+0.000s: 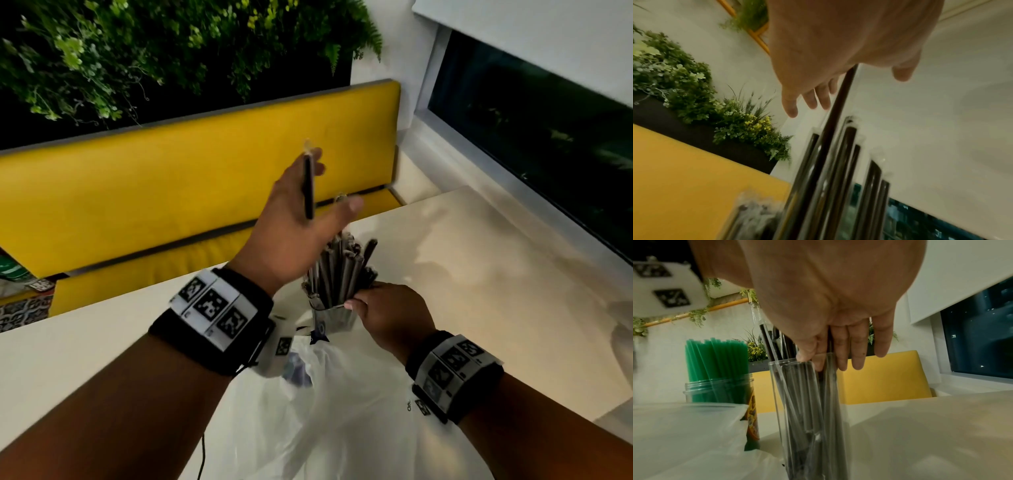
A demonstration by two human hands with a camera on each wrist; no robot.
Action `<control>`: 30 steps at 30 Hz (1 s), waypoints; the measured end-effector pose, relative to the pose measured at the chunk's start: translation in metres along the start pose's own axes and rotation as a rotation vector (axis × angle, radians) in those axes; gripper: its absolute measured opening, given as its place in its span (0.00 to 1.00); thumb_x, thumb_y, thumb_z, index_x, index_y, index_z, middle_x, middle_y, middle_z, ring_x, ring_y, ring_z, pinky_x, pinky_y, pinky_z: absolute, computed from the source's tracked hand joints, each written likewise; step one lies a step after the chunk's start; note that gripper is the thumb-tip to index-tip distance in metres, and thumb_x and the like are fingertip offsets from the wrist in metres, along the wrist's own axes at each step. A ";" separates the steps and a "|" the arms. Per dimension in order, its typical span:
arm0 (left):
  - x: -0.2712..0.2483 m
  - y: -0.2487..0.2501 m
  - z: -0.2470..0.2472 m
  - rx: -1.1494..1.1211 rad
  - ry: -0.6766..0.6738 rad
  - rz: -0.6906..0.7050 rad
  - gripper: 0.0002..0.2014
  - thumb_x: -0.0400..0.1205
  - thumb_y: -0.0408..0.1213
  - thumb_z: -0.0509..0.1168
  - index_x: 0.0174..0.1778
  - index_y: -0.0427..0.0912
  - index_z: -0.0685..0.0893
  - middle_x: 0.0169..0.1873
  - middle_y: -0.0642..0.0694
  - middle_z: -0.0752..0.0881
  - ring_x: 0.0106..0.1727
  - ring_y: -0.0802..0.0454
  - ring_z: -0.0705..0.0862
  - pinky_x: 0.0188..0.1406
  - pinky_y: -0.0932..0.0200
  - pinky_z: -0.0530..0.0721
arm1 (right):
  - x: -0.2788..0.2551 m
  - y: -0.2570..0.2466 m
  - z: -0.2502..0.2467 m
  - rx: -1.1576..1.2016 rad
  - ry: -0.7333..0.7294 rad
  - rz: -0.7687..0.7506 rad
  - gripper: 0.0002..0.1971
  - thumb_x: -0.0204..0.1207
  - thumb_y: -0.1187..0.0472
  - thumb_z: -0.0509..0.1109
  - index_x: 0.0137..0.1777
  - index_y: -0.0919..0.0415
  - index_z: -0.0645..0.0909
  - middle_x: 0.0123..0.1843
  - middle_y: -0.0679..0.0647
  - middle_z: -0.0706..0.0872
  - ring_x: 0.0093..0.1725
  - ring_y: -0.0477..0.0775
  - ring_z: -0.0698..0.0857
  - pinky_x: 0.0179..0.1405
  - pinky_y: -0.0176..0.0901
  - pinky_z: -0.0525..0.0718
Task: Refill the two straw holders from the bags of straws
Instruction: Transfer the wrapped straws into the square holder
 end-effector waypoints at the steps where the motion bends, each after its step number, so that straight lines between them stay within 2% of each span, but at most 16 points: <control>1: 0.005 0.003 0.003 0.000 -0.008 -0.007 0.40 0.79 0.68 0.62 0.85 0.54 0.61 0.79 0.54 0.73 0.77 0.58 0.72 0.74 0.50 0.74 | 0.000 0.000 0.000 -0.003 -0.006 0.003 0.18 0.81 0.42 0.57 0.49 0.48 0.86 0.43 0.51 0.89 0.42 0.55 0.85 0.34 0.45 0.71; 4: 0.005 -0.012 0.015 -0.040 0.014 0.017 0.25 0.89 0.58 0.50 0.80 0.53 0.71 0.79 0.51 0.74 0.78 0.58 0.71 0.79 0.47 0.71 | 0.001 0.000 0.000 -0.009 -0.012 0.014 0.19 0.81 0.41 0.57 0.49 0.47 0.87 0.43 0.50 0.89 0.43 0.54 0.85 0.37 0.45 0.75; 6: -0.006 -0.042 0.023 0.105 0.037 0.073 0.22 0.91 0.53 0.47 0.78 0.52 0.74 0.81 0.46 0.70 0.83 0.51 0.65 0.80 0.41 0.67 | 0.001 0.000 0.001 -0.002 0.000 0.015 0.18 0.81 0.42 0.57 0.49 0.47 0.87 0.43 0.49 0.89 0.42 0.53 0.86 0.35 0.45 0.72; 8: -0.022 -0.077 0.031 0.283 -0.014 0.087 0.25 0.90 0.55 0.46 0.83 0.54 0.67 0.86 0.45 0.60 0.87 0.47 0.57 0.81 0.35 0.63 | 0.001 0.001 0.001 -0.001 0.009 0.006 0.18 0.80 0.42 0.57 0.49 0.47 0.87 0.43 0.50 0.89 0.42 0.54 0.86 0.35 0.45 0.71; 9: -0.031 -0.092 0.033 0.310 -0.040 0.092 0.26 0.90 0.58 0.45 0.85 0.57 0.63 0.87 0.46 0.56 0.87 0.48 0.54 0.82 0.36 0.62 | 0.002 0.001 0.001 0.004 0.010 0.001 0.18 0.80 0.42 0.57 0.49 0.47 0.87 0.43 0.50 0.89 0.42 0.55 0.86 0.35 0.45 0.72; 12: -0.048 -0.107 0.032 0.191 -0.051 0.099 0.28 0.87 0.66 0.44 0.84 0.67 0.57 0.88 0.53 0.51 0.88 0.57 0.50 0.83 0.49 0.62 | 0.002 0.003 0.002 0.011 0.008 -0.005 0.18 0.80 0.42 0.57 0.49 0.47 0.87 0.44 0.50 0.89 0.42 0.56 0.86 0.35 0.46 0.73; 15: -0.042 -0.083 0.018 0.086 0.033 0.142 0.29 0.88 0.62 0.46 0.86 0.59 0.61 0.86 0.47 0.57 0.87 0.57 0.53 0.81 0.62 0.61 | 0.002 0.003 0.002 0.012 0.012 -0.001 0.17 0.80 0.43 0.57 0.49 0.46 0.87 0.44 0.49 0.89 0.41 0.55 0.87 0.33 0.45 0.71; 16: -0.038 -0.070 0.013 0.056 0.078 0.186 0.28 0.89 0.60 0.46 0.85 0.57 0.62 0.84 0.47 0.60 0.87 0.55 0.56 0.81 0.62 0.63 | 0.002 0.003 0.002 0.012 0.009 0.000 0.17 0.80 0.43 0.57 0.49 0.45 0.87 0.44 0.49 0.89 0.42 0.55 0.87 0.34 0.45 0.72; 18: -0.033 -0.048 0.001 0.010 0.169 0.290 0.25 0.90 0.56 0.47 0.84 0.56 0.63 0.81 0.52 0.66 0.84 0.53 0.64 0.81 0.51 0.68 | 0.002 0.002 0.002 0.007 -0.002 -0.003 0.18 0.81 0.43 0.56 0.49 0.46 0.87 0.44 0.49 0.89 0.42 0.54 0.86 0.35 0.45 0.73; 20: -0.029 -0.035 -0.008 0.010 0.221 0.348 0.24 0.90 0.54 0.47 0.83 0.54 0.64 0.79 0.53 0.68 0.82 0.53 0.67 0.79 0.46 0.70 | 0.002 0.001 0.002 0.009 -0.007 -0.007 0.18 0.81 0.43 0.56 0.51 0.47 0.87 0.45 0.50 0.89 0.43 0.54 0.86 0.36 0.45 0.74; 23: -0.027 -0.031 -0.010 0.066 0.233 0.381 0.24 0.90 0.56 0.47 0.81 0.54 0.66 0.77 0.48 0.70 0.81 0.48 0.69 0.77 0.41 0.71 | 0.002 0.002 0.002 0.010 -0.008 -0.002 0.18 0.82 0.43 0.56 0.51 0.47 0.87 0.45 0.50 0.89 0.44 0.54 0.86 0.36 0.45 0.74; 26: -0.034 -0.036 -0.004 0.185 0.225 0.451 0.24 0.91 0.53 0.48 0.80 0.48 0.71 0.73 0.44 0.75 0.77 0.44 0.72 0.74 0.40 0.73 | 0.002 0.001 0.001 0.003 -0.009 -0.005 0.18 0.82 0.43 0.56 0.51 0.48 0.86 0.45 0.50 0.89 0.44 0.55 0.86 0.35 0.44 0.70; 28: -0.039 -0.047 0.004 0.230 0.180 0.395 0.25 0.90 0.54 0.49 0.77 0.47 0.75 0.73 0.43 0.74 0.77 0.45 0.72 0.74 0.43 0.73 | 0.002 0.001 0.000 -0.001 -0.002 -0.006 0.17 0.82 0.43 0.57 0.50 0.48 0.86 0.45 0.50 0.89 0.44 0.55 0.86 0.35 0.44 0.70; 30: -0.043 -0.063 0.015 0.340 0.075 0.232 0.27 0.88 0.59 0.52 0.78 0.49 0.76 0.78 0.41 0.69 0.80 0.42 0.68 0.74 0.39 0.75 | 0.002 0.001 -0.001 0.001 0.006 -0.007 0.17 0.82 0.43 0.57 0.50 0.48 0.86 0.45 0.50 0.89 0.44 0.56 0.86 0.34 0.44 0.68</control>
Point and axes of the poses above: each hand's wrist, its own x-axis towards the middle knuckle, its own z-axis out of the palm, y = z × x, the point moved 2 cm from there along x, towards the middle knuckle
